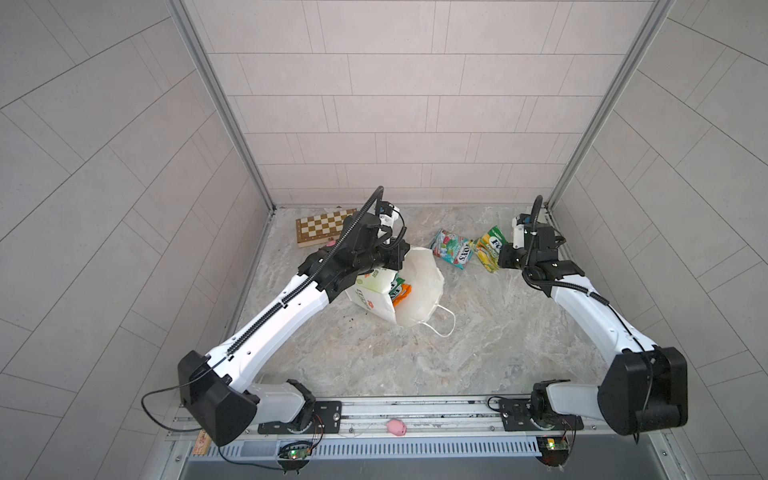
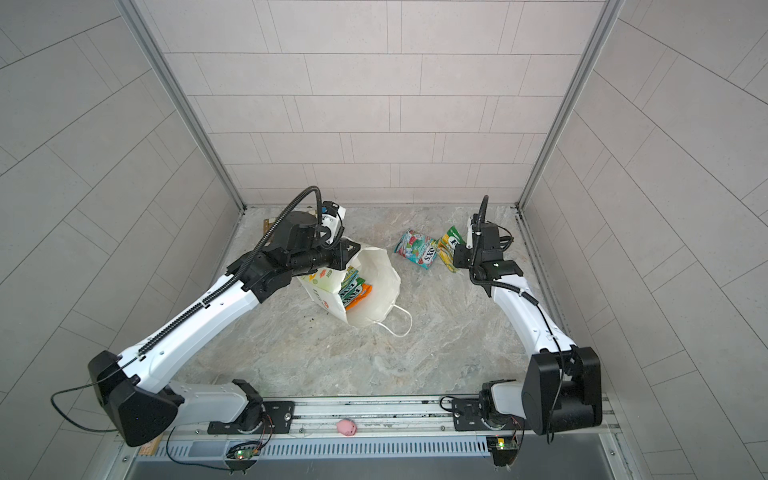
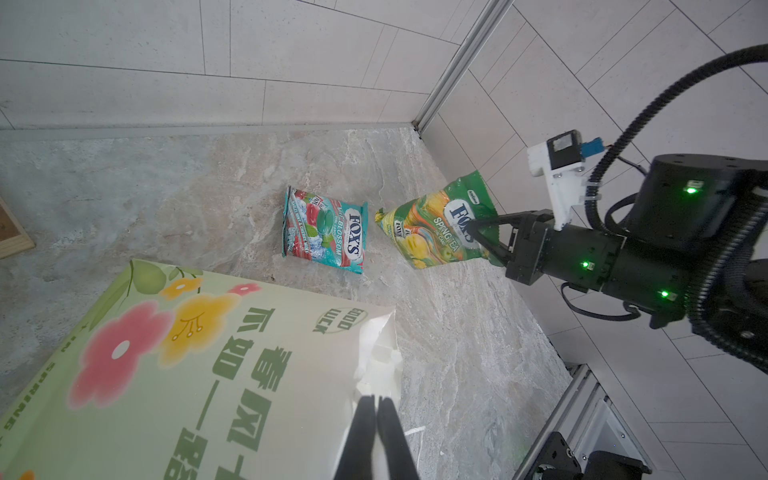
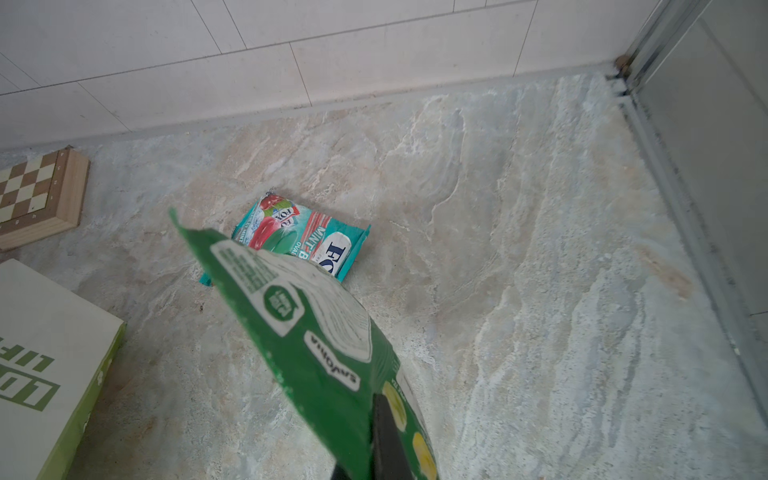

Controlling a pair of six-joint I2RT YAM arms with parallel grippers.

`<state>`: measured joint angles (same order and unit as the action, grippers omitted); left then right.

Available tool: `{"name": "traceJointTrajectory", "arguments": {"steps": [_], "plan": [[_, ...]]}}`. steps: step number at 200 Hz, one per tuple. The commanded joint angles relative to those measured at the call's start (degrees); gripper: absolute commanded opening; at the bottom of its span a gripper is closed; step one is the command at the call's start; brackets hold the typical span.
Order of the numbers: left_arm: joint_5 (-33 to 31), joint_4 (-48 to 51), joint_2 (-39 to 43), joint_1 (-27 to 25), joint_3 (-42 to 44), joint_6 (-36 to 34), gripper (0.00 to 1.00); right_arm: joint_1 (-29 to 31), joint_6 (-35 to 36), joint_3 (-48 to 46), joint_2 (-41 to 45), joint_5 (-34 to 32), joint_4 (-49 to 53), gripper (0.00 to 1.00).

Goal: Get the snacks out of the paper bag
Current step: 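Lower the green packet onto the table beside the teal packet and release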

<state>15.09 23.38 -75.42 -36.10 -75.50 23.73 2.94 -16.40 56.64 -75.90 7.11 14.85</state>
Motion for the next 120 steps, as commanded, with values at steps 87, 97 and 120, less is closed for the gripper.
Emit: {"name": "traceJointTrajectory", "arguments": {"steps": [87, 97, 120], "plan": [[-0.64, -1.53, 1.07, -0.3, 0.22, -0.43, 0.0, -10.89, -3.44, 1.87, -15.37, 14.42, -6.38, 0.0], [-0.64, -1.49, 1.06, -0.29, 0.23, -0.41, 0.0, -11.49, -2.9, 2.23, -16.56, 14.16, -6.24, 0.0], [-0.72, -1.32, 1.06, -0.33, 0.08, -0.48, 0.0, -12.51, -1.8, 3.47, -19.32, 13.94, -5.61, 0.0]]}}
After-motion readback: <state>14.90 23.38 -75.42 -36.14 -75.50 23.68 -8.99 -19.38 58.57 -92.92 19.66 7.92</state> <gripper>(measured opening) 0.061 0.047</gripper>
